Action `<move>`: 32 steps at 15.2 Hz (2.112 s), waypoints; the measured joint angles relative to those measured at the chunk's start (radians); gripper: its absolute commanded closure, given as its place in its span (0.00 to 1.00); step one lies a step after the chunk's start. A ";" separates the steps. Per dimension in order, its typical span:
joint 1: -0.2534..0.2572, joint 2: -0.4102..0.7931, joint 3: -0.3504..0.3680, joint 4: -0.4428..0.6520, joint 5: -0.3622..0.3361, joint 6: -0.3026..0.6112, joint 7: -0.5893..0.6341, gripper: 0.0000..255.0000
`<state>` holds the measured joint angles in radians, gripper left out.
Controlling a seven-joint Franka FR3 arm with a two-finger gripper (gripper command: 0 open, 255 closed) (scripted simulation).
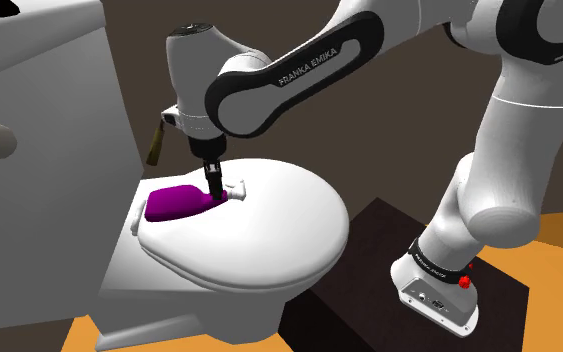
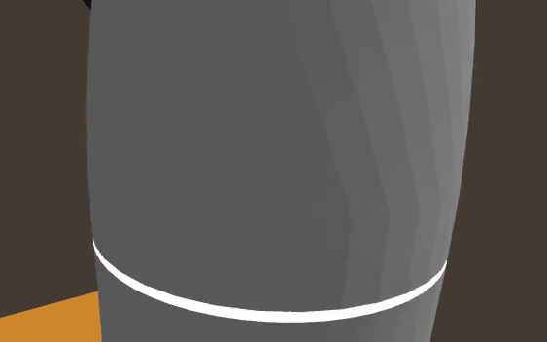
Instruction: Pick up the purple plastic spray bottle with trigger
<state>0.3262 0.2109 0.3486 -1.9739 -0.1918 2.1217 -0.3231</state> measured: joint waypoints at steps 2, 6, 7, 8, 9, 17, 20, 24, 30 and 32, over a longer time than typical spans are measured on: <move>0.005 0.023 -0.001 0.002 -0.013 0.019 0.006 0.00; 0.008 0.045 -0.005 -0.028 -0.028 0.068 0.019 0.00; 0.009 0.050 -0.005 -0.030 -0.031 0.075 0.022 0.00; 0.009 0.053 -0.006 -0.031 -0.033 0.078 0.022 1.00; 0.009 0.055 -0.006 -0.031 -0.033 0.080 0.022 1.00; 0.009 0.056 -0.007 -0.032 -0.034 0.082 0.023 1.00; 0.008 0.050 -0.005 -0.024 -0.030 0.069 0.019 1.00; 0.005 0.021 0.000 -0.007 -0.013 0.026 0.005 1.00; 0.000 -0.017 0.005 0.030 0.009 -0.045 -0.015 1.00; 0.000 -0.030 0.007 0.040 0.016 -0.067 -0.020 1.00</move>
<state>0.3263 0.1808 0.3557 -1.9338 -0.1760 2.0552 -0.3429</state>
